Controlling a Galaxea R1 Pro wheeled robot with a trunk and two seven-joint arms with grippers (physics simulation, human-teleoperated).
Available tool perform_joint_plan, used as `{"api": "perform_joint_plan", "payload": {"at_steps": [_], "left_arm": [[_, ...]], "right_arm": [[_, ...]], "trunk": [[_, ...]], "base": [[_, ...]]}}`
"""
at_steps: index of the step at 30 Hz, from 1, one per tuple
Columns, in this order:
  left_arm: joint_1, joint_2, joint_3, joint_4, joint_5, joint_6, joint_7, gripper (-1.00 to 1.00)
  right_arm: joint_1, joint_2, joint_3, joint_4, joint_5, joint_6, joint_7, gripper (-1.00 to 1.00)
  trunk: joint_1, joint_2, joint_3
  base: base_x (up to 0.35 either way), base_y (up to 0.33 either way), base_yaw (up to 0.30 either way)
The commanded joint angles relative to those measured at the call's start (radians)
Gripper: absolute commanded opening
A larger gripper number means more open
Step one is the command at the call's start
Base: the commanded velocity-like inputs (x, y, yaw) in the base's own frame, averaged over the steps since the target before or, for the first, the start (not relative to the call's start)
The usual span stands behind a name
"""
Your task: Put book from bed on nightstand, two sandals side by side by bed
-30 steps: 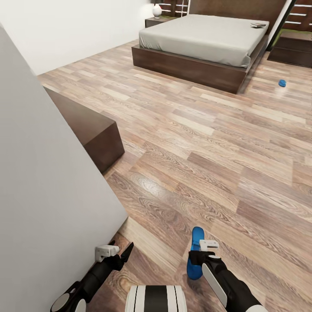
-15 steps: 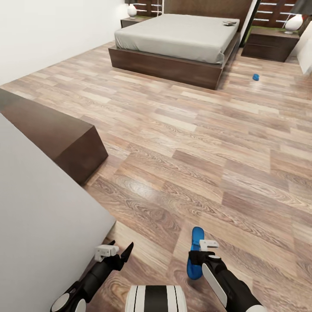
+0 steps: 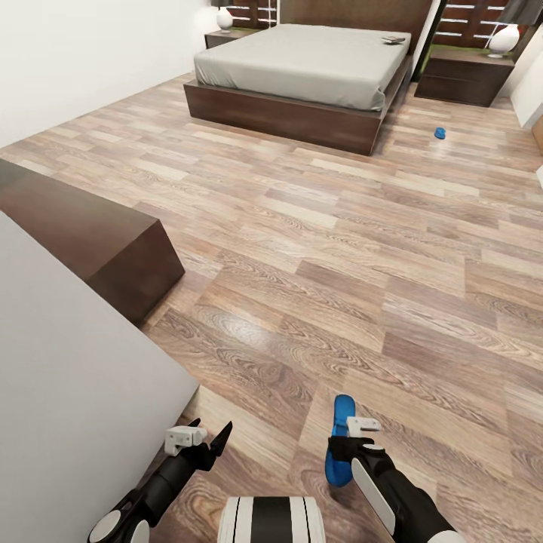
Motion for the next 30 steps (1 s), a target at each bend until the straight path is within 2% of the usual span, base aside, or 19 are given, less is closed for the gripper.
{"api": "perform_joint_plan", "payload": {"at_steps": [1,8,15,30], "left_arm": [[0.000,-0.001,0.003,-0.001,0.011,0.010,-0.007,1.00],[0.000,-0.001,0.003,-0.001,0.011,0.010,-0.007,1.00],[0.000,-0.001,0.003,-0.001,0.011,0.010,-0.007,1.00],[0.000,-0.001,0.003,-0.001,0.012,0.010,-0.007,1.00]], "right_arm": [[-0.001,-0.001,0.006,-0.007,-0.011,0.003,-0.010,-1.00],[-0.001,-0.002,0.007,-0.072,-0.011,0.003,-0.010,-1.00],[-0.001,-0.002,0.006,-0.080,-0.009,0.005,-0.011,-1.00],[-0.001,-0.008,0.003,-0.082,-0.004,0.010,-0.011,-1.00]], "trunk": [[0.000,0.000,-0.001],[0.000,0.000,-0.001],[0.000,0.000,-0.001],[0.000,0.000,-0.001]], "base": [[0.000,0.000,-0.001],[0.000,0.000,0.000],[0.000,0.000,-0.054],[0.000,0.000,-0.277]]}}
